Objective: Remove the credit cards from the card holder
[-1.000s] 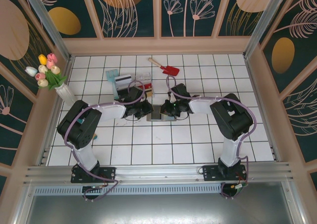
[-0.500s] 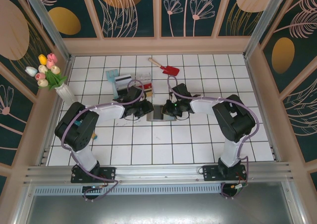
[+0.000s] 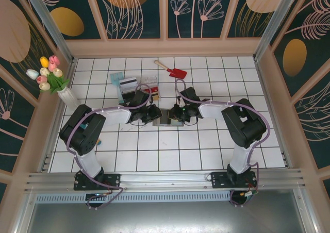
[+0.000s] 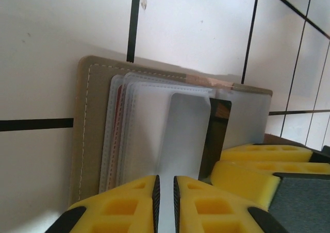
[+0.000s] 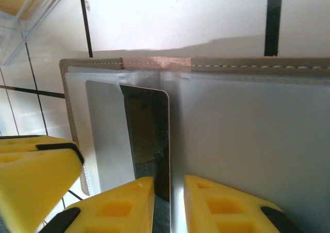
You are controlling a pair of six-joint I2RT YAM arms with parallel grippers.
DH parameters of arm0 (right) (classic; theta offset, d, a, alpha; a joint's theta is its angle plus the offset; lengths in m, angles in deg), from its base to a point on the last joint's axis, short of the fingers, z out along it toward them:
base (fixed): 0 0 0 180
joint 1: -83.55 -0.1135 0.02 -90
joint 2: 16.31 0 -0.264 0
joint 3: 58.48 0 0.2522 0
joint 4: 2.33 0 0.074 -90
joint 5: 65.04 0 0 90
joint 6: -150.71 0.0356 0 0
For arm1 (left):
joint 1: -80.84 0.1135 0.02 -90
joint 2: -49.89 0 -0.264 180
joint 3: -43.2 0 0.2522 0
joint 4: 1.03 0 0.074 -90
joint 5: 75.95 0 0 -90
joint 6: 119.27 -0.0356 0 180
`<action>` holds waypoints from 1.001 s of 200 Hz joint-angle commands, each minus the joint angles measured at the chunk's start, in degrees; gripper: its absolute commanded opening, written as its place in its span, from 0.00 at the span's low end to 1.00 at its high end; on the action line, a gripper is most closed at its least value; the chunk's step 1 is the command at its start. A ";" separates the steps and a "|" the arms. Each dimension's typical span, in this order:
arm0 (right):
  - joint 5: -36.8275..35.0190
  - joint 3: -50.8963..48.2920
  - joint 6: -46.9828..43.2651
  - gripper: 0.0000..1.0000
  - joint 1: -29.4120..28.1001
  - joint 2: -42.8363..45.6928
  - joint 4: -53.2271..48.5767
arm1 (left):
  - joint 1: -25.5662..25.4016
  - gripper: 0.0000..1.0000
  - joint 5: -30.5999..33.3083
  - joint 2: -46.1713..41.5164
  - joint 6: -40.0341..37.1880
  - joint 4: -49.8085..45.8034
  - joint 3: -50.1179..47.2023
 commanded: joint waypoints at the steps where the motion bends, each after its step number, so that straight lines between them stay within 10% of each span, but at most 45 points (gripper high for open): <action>1: 3.25 -1.64 1.05 0.24 0.80 -1.33 2.34 | -0.48 0.18 -1.36 1.23 -1.52 -0.12 0.29; 200: 6.87 -5.98 0.90 0.05 3.69 1.22 7.61 | -0.66 0.26 6.38 1.81 -2.57 -6.11 -1.30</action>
